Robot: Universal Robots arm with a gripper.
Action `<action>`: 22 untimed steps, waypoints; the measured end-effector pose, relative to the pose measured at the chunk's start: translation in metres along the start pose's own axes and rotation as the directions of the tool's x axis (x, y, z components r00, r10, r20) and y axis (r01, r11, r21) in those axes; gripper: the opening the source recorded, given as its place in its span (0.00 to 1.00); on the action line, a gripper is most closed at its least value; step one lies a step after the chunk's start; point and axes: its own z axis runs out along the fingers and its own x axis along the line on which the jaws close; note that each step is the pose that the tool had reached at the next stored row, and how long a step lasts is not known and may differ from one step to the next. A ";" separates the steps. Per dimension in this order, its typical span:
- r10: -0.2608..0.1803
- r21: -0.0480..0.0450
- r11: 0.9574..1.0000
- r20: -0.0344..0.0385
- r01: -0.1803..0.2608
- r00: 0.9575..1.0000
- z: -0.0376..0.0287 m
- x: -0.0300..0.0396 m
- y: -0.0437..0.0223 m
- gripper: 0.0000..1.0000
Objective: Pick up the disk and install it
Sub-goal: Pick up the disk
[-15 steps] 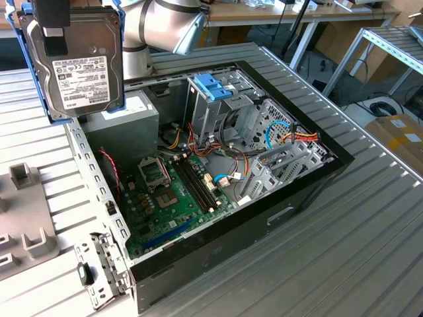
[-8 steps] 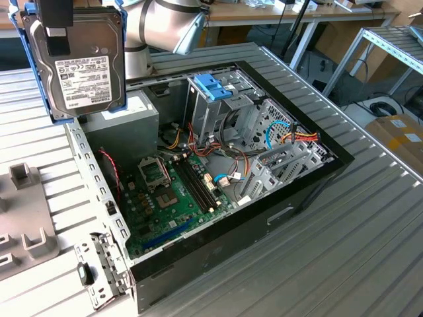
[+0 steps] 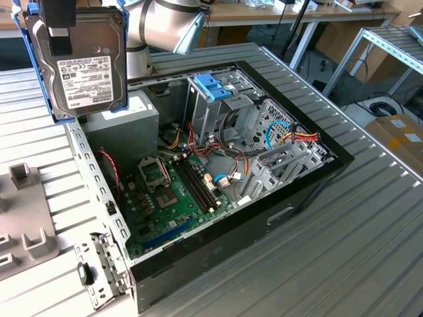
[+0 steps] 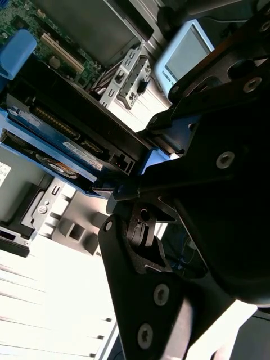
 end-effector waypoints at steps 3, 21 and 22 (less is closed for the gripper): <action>0.000 0.000 1.000 0.000 0.000 1.000 0.0000 0.0000 -0.0015 0.37; 0.000 0.000 1.000 -0.001 0.000 1.000 0.0001 0.0000 -0.0110 0.37; 0.000 0.000 1.000 0.000 0.000 1.000 0.0002 0.0000 -0.0114 0.37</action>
